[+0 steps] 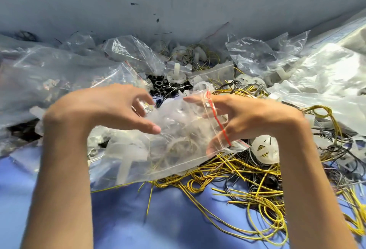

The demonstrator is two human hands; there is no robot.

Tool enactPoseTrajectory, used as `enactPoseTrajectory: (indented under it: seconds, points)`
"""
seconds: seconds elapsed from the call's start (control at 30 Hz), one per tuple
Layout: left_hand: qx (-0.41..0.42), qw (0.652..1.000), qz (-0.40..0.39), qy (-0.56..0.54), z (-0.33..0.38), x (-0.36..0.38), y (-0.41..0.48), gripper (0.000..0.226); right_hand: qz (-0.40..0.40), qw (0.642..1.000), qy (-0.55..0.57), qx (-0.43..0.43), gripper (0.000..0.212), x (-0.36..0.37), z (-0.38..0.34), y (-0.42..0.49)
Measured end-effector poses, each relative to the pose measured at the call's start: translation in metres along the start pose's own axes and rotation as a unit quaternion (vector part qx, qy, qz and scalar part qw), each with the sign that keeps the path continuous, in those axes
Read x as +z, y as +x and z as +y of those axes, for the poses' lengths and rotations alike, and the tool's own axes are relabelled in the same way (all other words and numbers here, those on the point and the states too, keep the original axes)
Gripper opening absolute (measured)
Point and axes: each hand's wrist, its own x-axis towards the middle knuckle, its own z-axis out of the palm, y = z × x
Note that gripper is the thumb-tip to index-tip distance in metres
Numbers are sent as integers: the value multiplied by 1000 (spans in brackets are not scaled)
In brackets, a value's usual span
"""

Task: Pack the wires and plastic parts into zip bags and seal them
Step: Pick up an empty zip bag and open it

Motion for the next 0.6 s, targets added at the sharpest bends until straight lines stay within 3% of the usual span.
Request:
enactPoseTrajectory:
  seconds: [0.17, 0.23, 0.3, 0.43, 0.5, 0.6]
  points:
    - [23, 999, -39, 3, 7, 13, 16, 27, -10, 988, -152, 16, 76, -1, 4, 10]
    - [27, 999, -36, -23, 6, 10, 13, 17, -20, 996, -90, 12, 96, 1, 1, 9]
    - [25, 999, -23, -38, 5, 5, 0, 22, -24, 999, 28, 5, 117, 5, -5, 4]
    - [37, 999, -17, -7, 10, -7, -29, 14, -68, 993, 91, -32, 120, 10, -9, 4]
    - [26, 999, -20, 2, 14, -9, -31, 36, -62, 995, 77, -21, 121, 12, -9, 7]
    - [20, 998, 49, 27, 13, -8, -22, 77, -46, 999, 5, 8, 116, 17, -9, 10]
